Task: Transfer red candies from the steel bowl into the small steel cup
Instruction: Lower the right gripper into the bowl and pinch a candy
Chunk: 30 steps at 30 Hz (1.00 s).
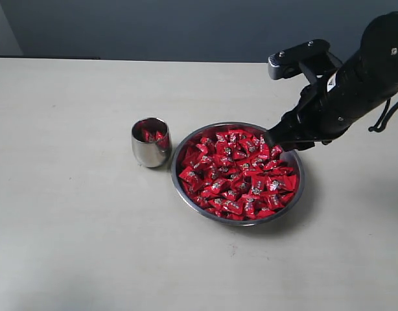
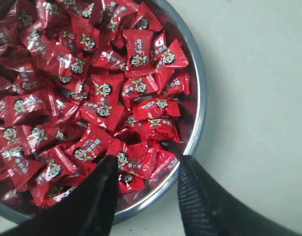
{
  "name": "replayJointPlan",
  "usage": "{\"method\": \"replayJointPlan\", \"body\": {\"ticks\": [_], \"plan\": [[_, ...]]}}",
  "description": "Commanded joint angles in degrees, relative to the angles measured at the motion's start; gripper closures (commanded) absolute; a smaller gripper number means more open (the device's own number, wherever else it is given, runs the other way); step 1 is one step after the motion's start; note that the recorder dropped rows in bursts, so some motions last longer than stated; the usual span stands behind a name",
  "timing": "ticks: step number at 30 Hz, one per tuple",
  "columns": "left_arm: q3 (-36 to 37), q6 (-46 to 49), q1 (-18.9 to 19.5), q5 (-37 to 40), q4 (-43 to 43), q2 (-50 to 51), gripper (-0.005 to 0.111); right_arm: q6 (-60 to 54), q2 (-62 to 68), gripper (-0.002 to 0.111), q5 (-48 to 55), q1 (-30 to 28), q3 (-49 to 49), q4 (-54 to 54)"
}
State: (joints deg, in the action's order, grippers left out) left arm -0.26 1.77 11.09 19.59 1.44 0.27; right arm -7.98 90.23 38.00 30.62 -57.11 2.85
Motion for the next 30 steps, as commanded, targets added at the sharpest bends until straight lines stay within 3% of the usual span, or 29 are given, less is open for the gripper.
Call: {"method": "replayJointPlan", "body": {"ticks": [1,17,30], "plan": [[0.26,-0.08,-0.38,-0.45,0.11,-0.27,0.106,-0.61,-0.25,0.069,2.38,-0.25,0.23,2.37],[0.26,-0.08,-0.38,-0.45,0.11,-0.27,0.106,-4.77,0.71,0.069,2.80,-0.14,0.23,16.34],[0.26,-0.08,-0.38,-0.45,0.11,-0.27,0.106,-12.20,11.16,0.069,-2.14,6.64,-2.26,16.71]]}}
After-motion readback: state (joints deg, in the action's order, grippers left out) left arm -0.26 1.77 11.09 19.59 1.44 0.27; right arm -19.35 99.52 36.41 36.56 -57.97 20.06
